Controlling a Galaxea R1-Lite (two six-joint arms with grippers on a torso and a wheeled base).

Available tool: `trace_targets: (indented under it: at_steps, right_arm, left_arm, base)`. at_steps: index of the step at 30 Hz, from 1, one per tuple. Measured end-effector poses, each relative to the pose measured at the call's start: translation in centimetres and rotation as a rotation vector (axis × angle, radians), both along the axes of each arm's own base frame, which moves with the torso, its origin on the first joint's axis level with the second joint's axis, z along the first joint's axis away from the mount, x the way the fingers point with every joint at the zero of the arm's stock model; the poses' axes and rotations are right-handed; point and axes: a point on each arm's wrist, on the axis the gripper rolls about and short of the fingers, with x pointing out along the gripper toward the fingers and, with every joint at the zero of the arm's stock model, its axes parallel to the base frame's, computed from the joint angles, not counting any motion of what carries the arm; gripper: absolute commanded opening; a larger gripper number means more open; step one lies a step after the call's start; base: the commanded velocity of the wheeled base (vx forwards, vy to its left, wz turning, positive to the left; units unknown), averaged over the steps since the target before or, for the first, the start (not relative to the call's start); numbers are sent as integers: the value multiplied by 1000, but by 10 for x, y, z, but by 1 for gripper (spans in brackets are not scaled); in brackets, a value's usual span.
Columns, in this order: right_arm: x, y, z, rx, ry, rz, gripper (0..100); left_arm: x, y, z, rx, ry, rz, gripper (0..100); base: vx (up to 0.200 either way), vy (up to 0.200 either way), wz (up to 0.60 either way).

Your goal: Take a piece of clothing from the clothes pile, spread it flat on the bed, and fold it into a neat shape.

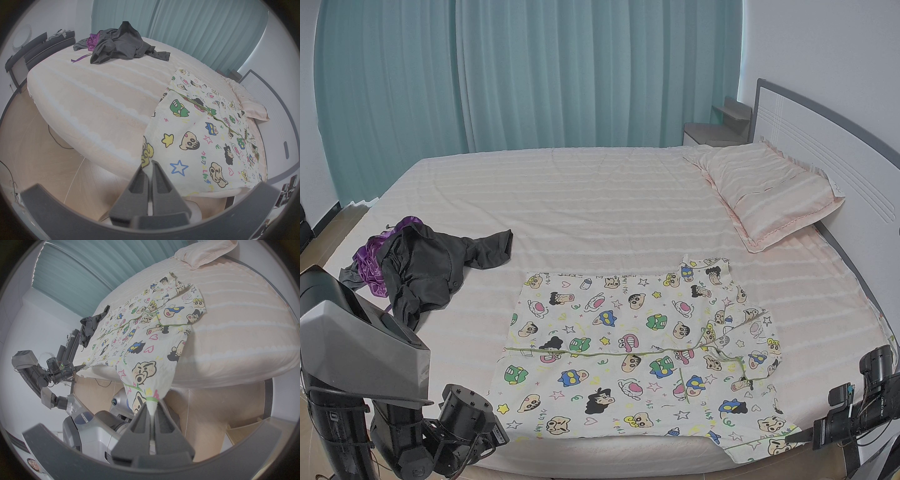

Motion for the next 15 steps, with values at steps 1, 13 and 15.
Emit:
trace_targets:
  at_steps: [1, 13, 15]
  right_arm:
    - [-1, 0, 0, -2, 5, 4, 0]
    - [-13, 2, 6, -17, 10, 33, 0]
    - [-13, 3, 6, -21, 6, 33, 0]
  left_arm:
    - [-2, 1, 1, 2, 4, -2, 0]
    - [-18, 2, 6, 13, 84, -36, 0]
    - [-23, 2, 8, 11, 108, -57, 0]
  base:
    - [0, 0, 0]
    - [0, 0, 0]
    - [0, 0, 0]
